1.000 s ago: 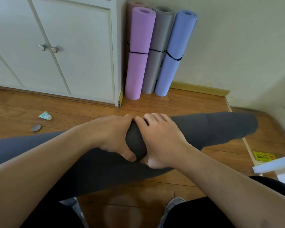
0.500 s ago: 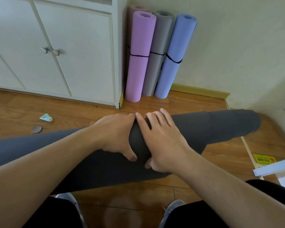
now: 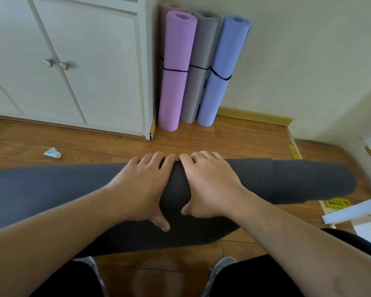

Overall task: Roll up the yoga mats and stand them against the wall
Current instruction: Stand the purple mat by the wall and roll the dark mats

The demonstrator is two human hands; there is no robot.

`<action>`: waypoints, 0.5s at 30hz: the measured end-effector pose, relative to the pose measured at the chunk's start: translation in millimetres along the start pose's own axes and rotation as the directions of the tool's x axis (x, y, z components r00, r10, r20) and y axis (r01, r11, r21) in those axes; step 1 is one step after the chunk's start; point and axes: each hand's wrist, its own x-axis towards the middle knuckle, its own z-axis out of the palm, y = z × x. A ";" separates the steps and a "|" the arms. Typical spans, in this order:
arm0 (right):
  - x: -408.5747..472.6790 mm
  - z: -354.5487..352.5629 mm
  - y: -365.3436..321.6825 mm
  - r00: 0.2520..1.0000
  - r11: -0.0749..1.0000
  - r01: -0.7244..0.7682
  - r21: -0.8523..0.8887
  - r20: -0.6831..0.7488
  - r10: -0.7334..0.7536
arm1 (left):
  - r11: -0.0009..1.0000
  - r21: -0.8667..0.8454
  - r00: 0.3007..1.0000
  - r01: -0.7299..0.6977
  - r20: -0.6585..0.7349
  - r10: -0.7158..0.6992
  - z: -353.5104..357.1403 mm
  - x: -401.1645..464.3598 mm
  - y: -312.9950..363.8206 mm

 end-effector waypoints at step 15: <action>-9.8 -5.6 -25.3 0.999 0.998 -0.035 -0.049 -0.029 0.033 | 0.964 -0.265 0.991 0.013 0.135 0.024 -30.8 14.9 -11.1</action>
